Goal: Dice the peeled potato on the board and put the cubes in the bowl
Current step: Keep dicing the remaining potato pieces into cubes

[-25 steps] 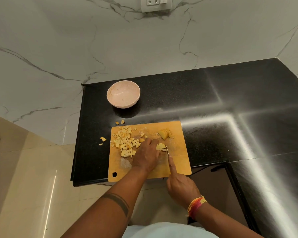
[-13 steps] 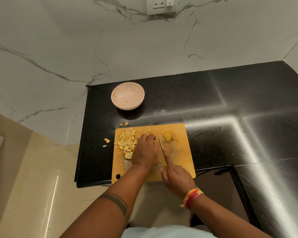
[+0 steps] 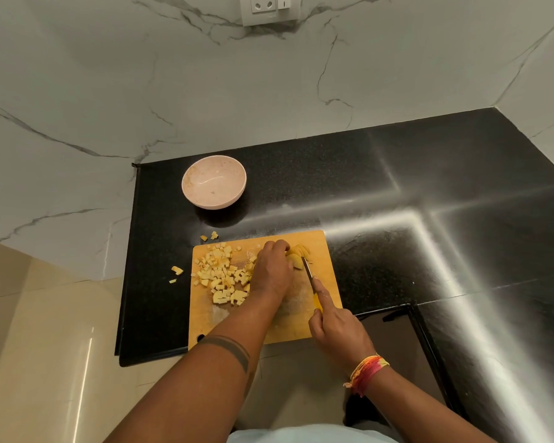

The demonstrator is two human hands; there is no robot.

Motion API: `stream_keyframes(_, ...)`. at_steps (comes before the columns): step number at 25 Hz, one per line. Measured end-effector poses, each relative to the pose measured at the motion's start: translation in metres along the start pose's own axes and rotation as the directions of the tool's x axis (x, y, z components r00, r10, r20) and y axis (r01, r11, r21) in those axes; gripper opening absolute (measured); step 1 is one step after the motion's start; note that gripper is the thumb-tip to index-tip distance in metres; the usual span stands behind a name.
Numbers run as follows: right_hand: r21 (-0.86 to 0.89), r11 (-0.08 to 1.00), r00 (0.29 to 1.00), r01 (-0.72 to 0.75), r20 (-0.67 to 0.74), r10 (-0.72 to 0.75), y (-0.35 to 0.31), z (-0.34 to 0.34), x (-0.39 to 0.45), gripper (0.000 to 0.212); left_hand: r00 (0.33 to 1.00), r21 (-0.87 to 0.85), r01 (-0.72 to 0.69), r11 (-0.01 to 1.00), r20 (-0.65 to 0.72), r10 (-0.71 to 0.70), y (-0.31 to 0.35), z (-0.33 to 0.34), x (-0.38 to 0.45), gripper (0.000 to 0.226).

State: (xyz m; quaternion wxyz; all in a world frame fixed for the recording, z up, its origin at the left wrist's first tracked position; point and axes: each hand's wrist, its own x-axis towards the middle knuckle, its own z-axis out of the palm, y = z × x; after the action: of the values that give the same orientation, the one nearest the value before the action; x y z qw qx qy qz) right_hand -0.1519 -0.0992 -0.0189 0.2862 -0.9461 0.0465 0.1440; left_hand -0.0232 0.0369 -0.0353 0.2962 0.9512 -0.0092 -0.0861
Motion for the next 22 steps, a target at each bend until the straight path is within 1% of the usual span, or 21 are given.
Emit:
stream_keyframes(3, 0.024, 1.000, 1.000, -0.020, -0.016, 0.020, 0.001, -0.002, 0.002, 0.072, 0.999, -0.003, 0.001, 1.000, -0.035, -0.001, 0.007, 0.000, -0.004, 0.039)
stream_keyframes(7, 0.071, 0.997, 0.999, -0.034, -0.019, 0.035, 0.002, -0.004, 0.002, 0.071, 0.999, 0.049, 0.024, 0.999, -0.025, -0.023, 0.013, 0.008, -0.006, 0.051)
stream_keyframes(10, 0.069, 0.997, 0.999, -0.031, -0.019, 0.033, 0.004, -0.005, 0.001, 0.071, 0.999, 0.087, 0.036, 0.996, -0.027, -0.033, 0.014, 0.011, -0.002, 0.044)
stream_keyframes(13, 0.063, 0.998, 1.000, -0.018, -0.015, 0.019, 0.008, -0.007, -0.003, 0.071, 0.999, 0.043, 0.027, 0.999, -0.031, -0.025, 0.016, 0.009, -0.004, 0.039)
stream_keyframes(16, 0.094, 0.996, 1.000, 0.004, -0.015, -0.002, 0.011, -0.007, -0.009, 0.071, 0.998, -0.072, -0.048, 0.996, -0.049, 0.045, 0.011, 0.002, -0.016, 0.034)
stream_keyframes(18, 0.087, 0.996, 1.000, 0.021, -0.009, -0.020, 0.013, -0.006, -0.014, 0.071, 0.991, -0.149, -0.135, 0.980, -0.016, 0.134, 0.000, 0.001, -0.030, 0.030)
stream_keyframes(20, 0.062, 0.998, 1.000, 0.027, 0.014, -0.028, 0.014, -0.004, -0.021, 0.070, 0.979, -0.158, -0.190, 0.969, 0.047, 0.200, -0.011, 0.004, -0.047, 0.031)
stream_keyframes(22, 0.055, 0.998, 0.999, 0.020, 0.037, -0.022, 0.012, 0.000, -0.028, 0.070, 0.973, -0.084, -0.215, 0.973, 0.071, 0.221, -0.017, 0.008, -0.058, 0.034)
